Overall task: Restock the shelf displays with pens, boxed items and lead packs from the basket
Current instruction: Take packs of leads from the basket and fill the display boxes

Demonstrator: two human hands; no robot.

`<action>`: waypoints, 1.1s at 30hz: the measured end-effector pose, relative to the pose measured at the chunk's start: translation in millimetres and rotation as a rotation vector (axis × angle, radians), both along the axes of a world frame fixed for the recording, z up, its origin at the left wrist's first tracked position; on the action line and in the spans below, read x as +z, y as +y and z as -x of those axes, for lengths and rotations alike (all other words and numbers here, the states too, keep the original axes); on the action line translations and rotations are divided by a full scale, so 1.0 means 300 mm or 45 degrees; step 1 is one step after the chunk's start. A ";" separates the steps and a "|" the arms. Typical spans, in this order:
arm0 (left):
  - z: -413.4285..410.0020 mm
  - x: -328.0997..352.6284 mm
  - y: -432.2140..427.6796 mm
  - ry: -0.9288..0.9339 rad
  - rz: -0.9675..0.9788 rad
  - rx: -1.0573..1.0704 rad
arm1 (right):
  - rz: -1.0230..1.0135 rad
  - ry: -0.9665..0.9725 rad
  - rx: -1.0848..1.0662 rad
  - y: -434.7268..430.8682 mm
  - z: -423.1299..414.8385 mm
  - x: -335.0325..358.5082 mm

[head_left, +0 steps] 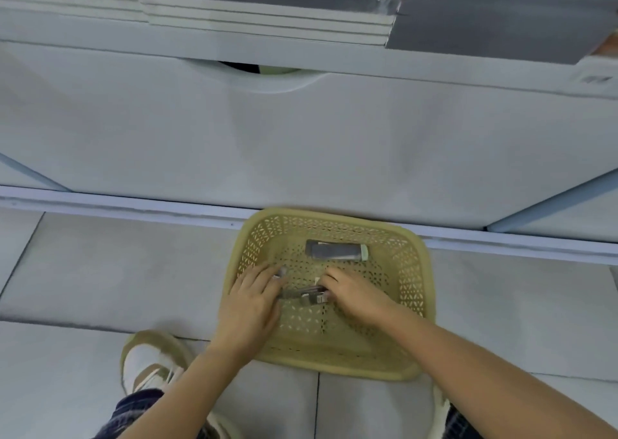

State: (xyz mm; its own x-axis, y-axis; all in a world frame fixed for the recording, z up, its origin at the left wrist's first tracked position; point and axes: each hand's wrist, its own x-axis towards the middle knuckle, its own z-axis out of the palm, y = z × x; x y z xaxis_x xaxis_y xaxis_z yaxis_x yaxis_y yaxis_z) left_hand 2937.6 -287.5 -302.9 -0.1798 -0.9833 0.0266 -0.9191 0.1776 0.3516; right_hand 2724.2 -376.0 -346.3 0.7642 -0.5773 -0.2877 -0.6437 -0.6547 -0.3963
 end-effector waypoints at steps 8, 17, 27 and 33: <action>0.100 0.018 -0.047 0.450 -0.862 0.143 | -0.300 -0.071 0.019 -0.024 0.007 0.105; 0.043 0.073 -0.023 1.483 -0.985 0.785 | -0.626 -0.289 -0.495 -0.059 0.019 0.153; 0.063 0.101 -0.031 1.853 -0.928 0.947 | -1.288 -0.910 -1.030 -0.054 -0.075 0.212; 0.066 0.111 -0.029 1.719 -0.762 0.887 | -1.320 -1.021 -1.052 -0.027 -0.151 0.224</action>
State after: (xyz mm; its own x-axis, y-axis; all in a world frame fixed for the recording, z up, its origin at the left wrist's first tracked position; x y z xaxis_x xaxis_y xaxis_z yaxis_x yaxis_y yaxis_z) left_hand 2917.8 -296.2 -269.8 0.1139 -0.7872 -0.6062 0.2557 -0.5663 0.7835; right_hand 2769.6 -384.2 -279.1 0.4882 -0.7156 -0.4995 -0.0794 0.5336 -0.8420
